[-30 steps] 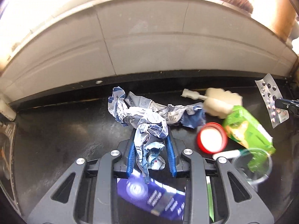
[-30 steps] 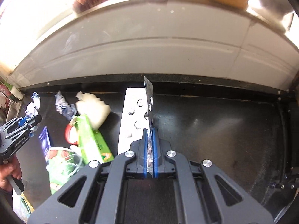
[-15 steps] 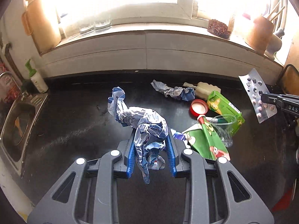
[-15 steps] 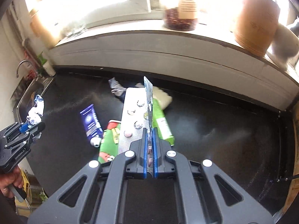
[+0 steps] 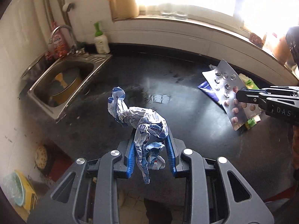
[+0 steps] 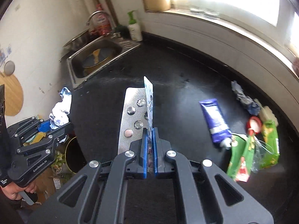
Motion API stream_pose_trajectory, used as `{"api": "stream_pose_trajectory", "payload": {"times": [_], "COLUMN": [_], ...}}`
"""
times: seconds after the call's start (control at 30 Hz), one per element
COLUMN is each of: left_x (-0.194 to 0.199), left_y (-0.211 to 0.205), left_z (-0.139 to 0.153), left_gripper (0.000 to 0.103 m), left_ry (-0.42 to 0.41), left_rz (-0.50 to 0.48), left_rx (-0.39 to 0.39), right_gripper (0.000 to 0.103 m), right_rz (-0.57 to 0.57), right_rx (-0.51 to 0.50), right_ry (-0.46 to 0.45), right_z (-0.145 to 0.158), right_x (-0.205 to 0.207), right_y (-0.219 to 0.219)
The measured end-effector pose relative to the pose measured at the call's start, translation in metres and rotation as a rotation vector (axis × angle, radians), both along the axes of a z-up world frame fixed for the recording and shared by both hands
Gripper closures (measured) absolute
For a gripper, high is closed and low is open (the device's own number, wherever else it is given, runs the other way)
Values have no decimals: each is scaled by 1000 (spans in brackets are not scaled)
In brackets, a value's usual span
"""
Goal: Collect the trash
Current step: 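Carry paper and blister pack to the bin and open both tools over it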
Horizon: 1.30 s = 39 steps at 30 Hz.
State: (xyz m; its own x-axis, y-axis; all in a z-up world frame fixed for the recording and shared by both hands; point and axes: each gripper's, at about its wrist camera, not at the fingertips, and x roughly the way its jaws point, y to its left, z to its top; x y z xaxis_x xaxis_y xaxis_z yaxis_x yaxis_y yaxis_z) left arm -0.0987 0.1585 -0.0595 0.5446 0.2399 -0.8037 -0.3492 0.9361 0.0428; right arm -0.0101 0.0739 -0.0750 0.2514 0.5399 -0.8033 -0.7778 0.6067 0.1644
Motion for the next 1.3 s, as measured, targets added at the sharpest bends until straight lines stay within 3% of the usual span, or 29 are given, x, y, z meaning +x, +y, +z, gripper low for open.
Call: {"api": "stream_pose_trajectory", "payload": {"times": [0.43,0.67,1.03,1.3], "left_x": [-187,-267,-301,-308], "left_y": [142,183,231,252], "left_z": [-20,-68,-201,-254], "left_gripper": [75,75,74,74], "left_ry": [53,98,154,200], "left_rz": [449,645,716,718], "left_rx": [-21,-125,-310,-377], "right_gripper": [97,97,97,97], "right_rz": [467,653,758,750], "right_rx": [-34,-132,-362,-427], "right_ry": [54,100,137,180], "right_z": [-23,-67,-196,-236], "right_x": [-139,-201,-246,-242], "right_y": [181,253,337,364]}}
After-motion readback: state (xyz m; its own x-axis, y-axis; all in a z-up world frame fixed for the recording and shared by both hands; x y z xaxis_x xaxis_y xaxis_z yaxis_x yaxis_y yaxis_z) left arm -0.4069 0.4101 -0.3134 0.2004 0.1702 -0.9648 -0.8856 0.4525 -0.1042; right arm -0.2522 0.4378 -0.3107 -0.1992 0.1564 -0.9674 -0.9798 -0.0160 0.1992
